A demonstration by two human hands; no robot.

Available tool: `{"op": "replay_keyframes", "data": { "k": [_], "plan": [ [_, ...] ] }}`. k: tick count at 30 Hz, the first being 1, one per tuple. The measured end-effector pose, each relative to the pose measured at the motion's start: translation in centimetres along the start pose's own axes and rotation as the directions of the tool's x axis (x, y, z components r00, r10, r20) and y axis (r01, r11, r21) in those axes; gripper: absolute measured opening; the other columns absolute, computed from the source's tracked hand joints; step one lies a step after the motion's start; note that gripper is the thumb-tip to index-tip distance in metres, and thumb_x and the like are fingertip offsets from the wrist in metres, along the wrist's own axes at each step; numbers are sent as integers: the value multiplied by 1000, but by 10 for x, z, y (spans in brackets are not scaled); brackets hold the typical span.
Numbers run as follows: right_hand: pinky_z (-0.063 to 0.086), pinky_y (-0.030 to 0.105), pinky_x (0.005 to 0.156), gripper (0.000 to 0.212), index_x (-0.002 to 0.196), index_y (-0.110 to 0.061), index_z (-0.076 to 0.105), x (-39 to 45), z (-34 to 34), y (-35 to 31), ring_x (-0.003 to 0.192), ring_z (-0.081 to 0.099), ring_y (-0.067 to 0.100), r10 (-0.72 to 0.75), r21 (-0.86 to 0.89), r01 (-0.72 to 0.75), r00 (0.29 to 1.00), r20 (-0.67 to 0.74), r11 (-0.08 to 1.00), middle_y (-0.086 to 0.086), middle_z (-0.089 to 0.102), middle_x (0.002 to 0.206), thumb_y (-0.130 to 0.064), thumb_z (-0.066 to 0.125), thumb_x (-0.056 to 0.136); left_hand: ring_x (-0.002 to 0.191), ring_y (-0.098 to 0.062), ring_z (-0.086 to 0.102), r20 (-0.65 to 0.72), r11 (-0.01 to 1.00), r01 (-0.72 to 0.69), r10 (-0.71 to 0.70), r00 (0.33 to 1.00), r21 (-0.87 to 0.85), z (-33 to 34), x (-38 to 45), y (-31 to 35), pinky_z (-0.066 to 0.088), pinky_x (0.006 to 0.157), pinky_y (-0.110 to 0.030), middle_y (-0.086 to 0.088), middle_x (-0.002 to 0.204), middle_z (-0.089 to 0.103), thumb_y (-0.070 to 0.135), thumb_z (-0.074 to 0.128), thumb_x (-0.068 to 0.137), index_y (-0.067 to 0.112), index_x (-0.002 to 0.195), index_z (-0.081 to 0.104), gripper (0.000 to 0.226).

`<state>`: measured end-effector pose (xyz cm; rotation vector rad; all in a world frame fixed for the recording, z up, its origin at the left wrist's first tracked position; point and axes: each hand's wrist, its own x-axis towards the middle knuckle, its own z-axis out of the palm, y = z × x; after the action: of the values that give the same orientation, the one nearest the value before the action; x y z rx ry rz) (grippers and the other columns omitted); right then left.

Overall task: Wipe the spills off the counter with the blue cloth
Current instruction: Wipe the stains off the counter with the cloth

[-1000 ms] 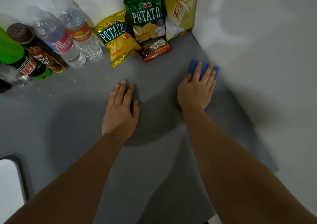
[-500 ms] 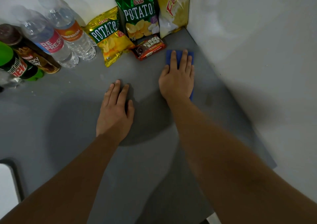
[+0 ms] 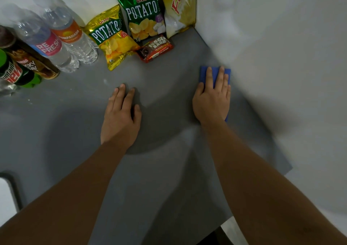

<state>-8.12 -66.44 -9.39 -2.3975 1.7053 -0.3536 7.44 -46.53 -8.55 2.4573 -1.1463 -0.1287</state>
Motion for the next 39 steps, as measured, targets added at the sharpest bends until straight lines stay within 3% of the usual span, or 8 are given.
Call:
{"op": "replay_keyframes", "data": {
  "k": [6,11,17,25,33,39],
  "plan": [
    [8,41,126,59,161,-24,19,-58,-5,-1,156,6,27,62,-10,-62,997,42,998,10,8,169,-39,27,104,155,-24,18,2,1000,1,-1,1000,-2,0,0,1,18,126,-42,-8,166,26,28,43,106,15,154,37,50],
    [-4,38,126,60,162,-26,7,-92,3,-31,156,-7,22,-112,16,111,985,133,994,6,-5,170,-43,17,106,154,-27,21,-10,1000,-8,8,1000,1,0,-1,1,20,126,-43,-10,165,28,28,45,105,13,154,39,51],
    [0,37,127,58,162,-28,15,-44,-7,-21,157,-1,22,-196,34,193,965,173,981,4,2,170,-41,24,106,153,-26,22,-20,1000,-24,24,1000,4,0,-1,-2,21,125,-42,-9,164,30,29,43,106,15,154,39,50],
    [15,41,124,54,157,-23,33,-38,-18,36,154,19,30,-69,-59,70,997,19,996,11,19,167,-36,34,105,154,-24,19,-8,1000,-8,8,1000,-4,-2,-1,-1,18,126,-41,-7,165,27,32,40,106,16,155,37,51],
    [17,43,125,58,160,-22,24,-110,-23,48,155,15,29,58,-75,-58,998,-2,996,12,15,168,-38,31,105,154,-25,18,3,1000,-10,10,1000,-4,0,0,0,16,127,-41,-8,166,26,33,39,106,16,155,36,52],
    [8,40,127,58,161,-25,16,-130,-15,5,157,1,23,-138,-30,142,984,117,989,7,4,170,-44,20,106,154,-26,20,-17,1000,-26,26,1000,-1,3,0,-4,18,126,-42,-9,165,28,34,39,106,15,154,37,52]
  ]
}}
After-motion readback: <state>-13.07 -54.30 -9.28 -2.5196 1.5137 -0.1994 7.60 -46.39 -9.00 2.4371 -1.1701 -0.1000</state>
